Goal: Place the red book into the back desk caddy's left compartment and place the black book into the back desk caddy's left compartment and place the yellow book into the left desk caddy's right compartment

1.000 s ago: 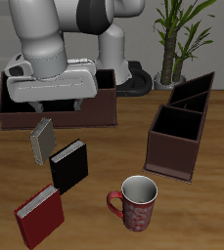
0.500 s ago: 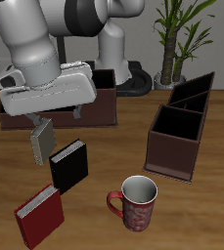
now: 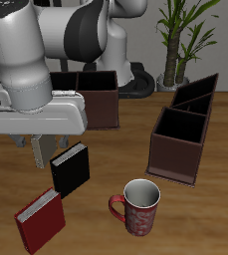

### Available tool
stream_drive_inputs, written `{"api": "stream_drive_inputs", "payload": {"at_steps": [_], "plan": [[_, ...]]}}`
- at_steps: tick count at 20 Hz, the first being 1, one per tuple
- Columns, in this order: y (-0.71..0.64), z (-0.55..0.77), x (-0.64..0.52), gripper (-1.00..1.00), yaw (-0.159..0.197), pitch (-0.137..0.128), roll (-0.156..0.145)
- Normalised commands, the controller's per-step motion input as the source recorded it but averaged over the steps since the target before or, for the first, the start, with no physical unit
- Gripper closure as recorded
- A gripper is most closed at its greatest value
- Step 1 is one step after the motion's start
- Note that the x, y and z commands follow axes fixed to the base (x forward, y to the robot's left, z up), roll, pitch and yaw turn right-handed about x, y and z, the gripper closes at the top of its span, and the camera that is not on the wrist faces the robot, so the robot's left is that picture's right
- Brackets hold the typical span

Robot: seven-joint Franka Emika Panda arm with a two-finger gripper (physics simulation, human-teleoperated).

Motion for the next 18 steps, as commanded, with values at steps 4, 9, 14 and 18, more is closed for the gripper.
{"api": "stream_drive_inputs", "payload": {"at_steps": [4, 9, 14, 18], "plan": [[-0.04, -0.24, 0.21, -1.00, -0.055, -0.006, -0.103], [0.05, -0.35, 0.19, -1.00, -0.064, 0.031, -0.091], [0.14, -0.25, 0.10, -1.00, -0.032, 0.011, 0.038], [-0.14, -0.12, 0.15, -1.00, -0.069, -0.003, -0.027]]}}
